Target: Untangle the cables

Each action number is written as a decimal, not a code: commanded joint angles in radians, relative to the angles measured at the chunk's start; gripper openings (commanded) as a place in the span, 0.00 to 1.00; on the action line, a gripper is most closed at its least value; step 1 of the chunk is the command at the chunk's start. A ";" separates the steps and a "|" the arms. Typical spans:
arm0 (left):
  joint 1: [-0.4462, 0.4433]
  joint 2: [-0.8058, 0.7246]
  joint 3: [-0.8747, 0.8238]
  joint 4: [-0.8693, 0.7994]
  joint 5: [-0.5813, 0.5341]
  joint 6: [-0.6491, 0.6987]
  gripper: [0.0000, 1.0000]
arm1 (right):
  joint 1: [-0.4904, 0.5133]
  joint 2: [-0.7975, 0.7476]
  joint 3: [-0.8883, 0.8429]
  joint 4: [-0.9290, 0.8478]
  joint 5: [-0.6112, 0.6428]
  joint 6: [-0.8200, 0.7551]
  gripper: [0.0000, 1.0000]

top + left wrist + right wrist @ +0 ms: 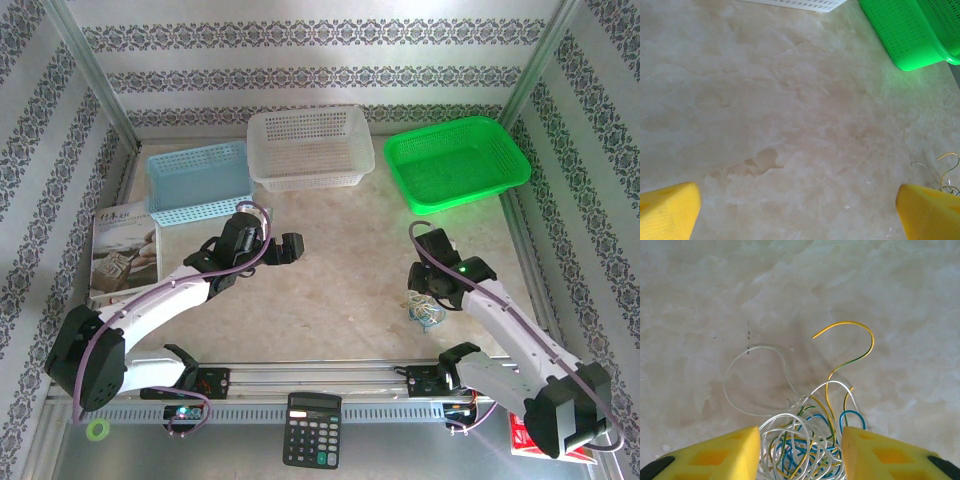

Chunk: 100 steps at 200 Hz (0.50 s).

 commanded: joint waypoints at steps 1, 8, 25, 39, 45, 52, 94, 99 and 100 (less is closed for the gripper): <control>-0.013 0.004 0.023 0.036 0.013 -0.008 1.00 | 0.017 0.027 -0.005 0.018 0.035 0.004 0.47; -0.012 0.004 0.024 0.035 0.012 -0.005 1.00 | 0.021 0.034 -0.007 0.024 0.034 0.007 0.47; -0.013 0.009 0.027 0.035 0.012 -0.002 1.00 | 0.034 0.056 -0.008 0.039 0.028 0.017 0.46; -0.012 0.010 0.028 0.035 0.013 -0.002 1.00 | 0.043 0.070 -0.010 0.044 0.027 0.031 0.46; -0.012 0.010 0.029 0.036 0.015 -0.002 1.00 | 0.047 0.072 -0.010 0.040 0.034 0.045 0.47; -0.013 0.010 0.028 0.039 0.016 -0.002 1.00 | 0.053 0.071 -0.014 0.038 0.047 0.069 0.50; -0.013 0.018 0.025 0.048 0.022 0.002 1.00 | 0.080 -0.090 -0.146 0.091 0.099 0.282 0.66; -0.014 0.018 0.023 0.047 0.022 0.002 1.00 | 0.080 -0.115 -0.165 0.095 0.103 0.300 0.68; -0.013 0.018 0.023 0.047 0.023 0.003 1.00 | 0.080 -0.115 -0.165 0.095 0.103 0.300 0.68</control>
